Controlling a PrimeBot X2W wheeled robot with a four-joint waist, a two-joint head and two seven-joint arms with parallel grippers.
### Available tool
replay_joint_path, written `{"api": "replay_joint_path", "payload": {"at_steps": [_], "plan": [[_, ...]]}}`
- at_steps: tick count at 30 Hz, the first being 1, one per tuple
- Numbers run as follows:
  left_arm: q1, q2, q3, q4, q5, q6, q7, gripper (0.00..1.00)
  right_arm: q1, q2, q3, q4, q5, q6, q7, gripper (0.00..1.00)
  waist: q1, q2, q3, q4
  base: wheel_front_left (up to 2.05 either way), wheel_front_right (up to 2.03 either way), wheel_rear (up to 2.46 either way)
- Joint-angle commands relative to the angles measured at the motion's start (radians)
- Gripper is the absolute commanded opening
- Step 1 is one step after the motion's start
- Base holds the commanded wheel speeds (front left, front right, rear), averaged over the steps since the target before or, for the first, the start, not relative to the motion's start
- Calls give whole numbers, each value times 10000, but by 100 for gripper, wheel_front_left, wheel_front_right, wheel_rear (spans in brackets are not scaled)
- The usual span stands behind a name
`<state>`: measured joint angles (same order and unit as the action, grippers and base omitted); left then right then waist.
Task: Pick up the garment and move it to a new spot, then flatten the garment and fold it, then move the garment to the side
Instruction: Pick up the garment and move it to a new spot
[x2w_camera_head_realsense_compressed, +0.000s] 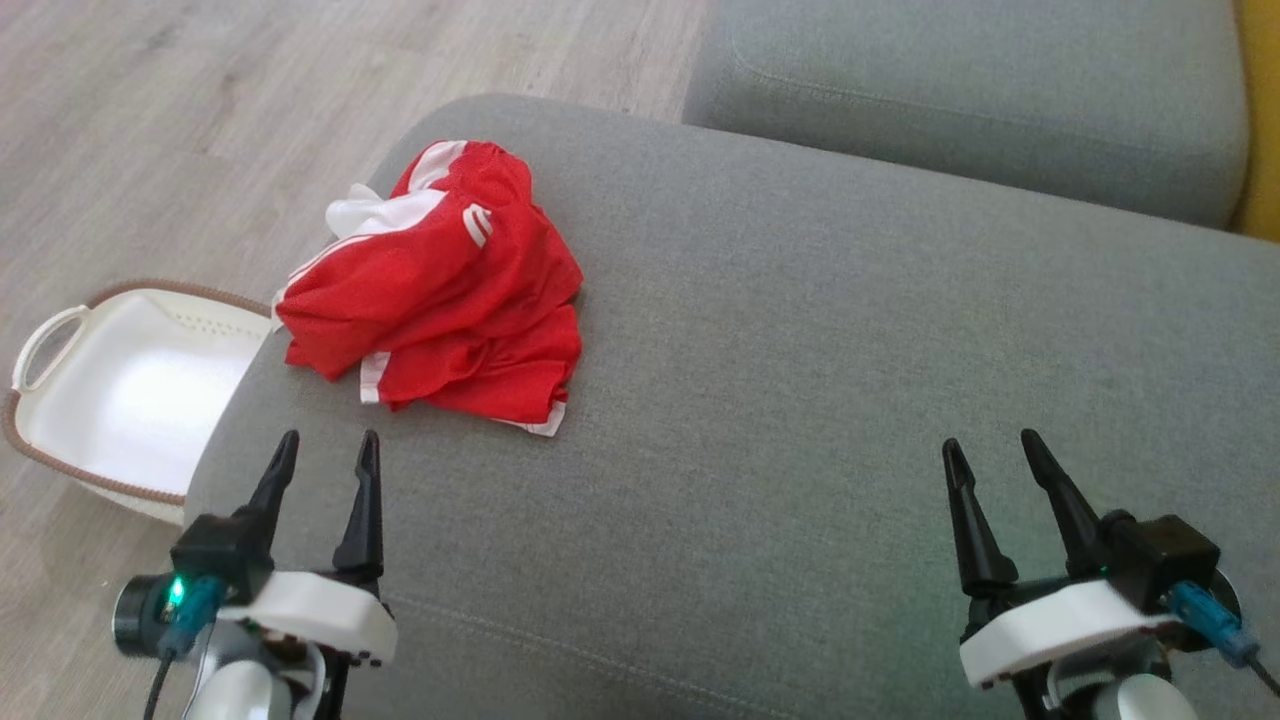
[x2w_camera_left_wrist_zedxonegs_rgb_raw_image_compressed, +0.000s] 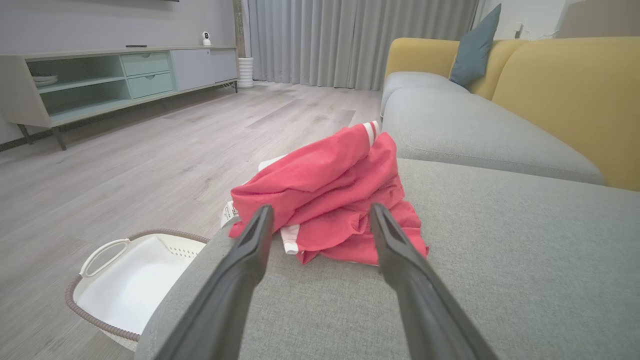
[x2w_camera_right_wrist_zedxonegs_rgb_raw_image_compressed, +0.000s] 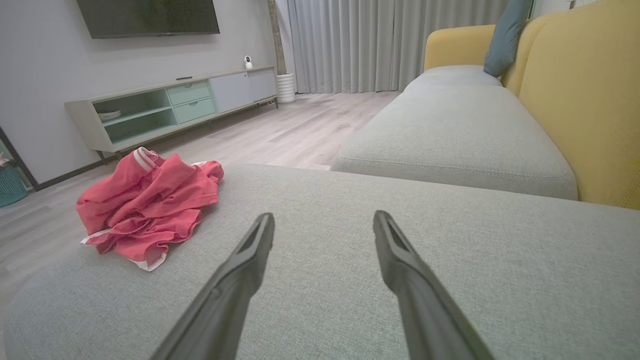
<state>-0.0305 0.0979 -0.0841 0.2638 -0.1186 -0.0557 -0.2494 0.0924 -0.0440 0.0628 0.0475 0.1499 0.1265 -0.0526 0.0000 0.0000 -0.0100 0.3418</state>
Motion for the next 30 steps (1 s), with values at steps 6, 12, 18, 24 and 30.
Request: {"api": "replay_joint_path", "payload": {"at_steps": [6, 12, 18, 24, 30], "plan": [[-1861, 372, 237, 517, -313, -396, -50, 100, -876, -62, 281, -697, -272, 42, 297, 100, 0, 0, 1061, -392, 0, 0, 0], [-3910, 825, 36, 2049, -955, -667, 661, 100, -1435, -62, 246, -1050, -634, 42, 617, 100, 0, 0, 2324, -835, 0, 0, 0], [-6005, 1555, -717, 3831, -1951, -743, 1494, 100, -1903, -62, 254, -1255, -850, 42, 774, 100, 0, 0, 3182, -1198, 0, 0, 0], [-7414, 2492, -1794, 5503, -2922, -747, 2365, 100, -2127, -67, 330, -1249, -895, 42, 802, 100, 0, 0, 3498, -1466, 0, 0, 0], [-8007, 2943, -2310, 6422, -3479, -748, 2500, 0, -2196, -66, 328, -1188, -854, 42, 772, 100, 0, 0, 3486, -1633, 0, 0, 0]]}}
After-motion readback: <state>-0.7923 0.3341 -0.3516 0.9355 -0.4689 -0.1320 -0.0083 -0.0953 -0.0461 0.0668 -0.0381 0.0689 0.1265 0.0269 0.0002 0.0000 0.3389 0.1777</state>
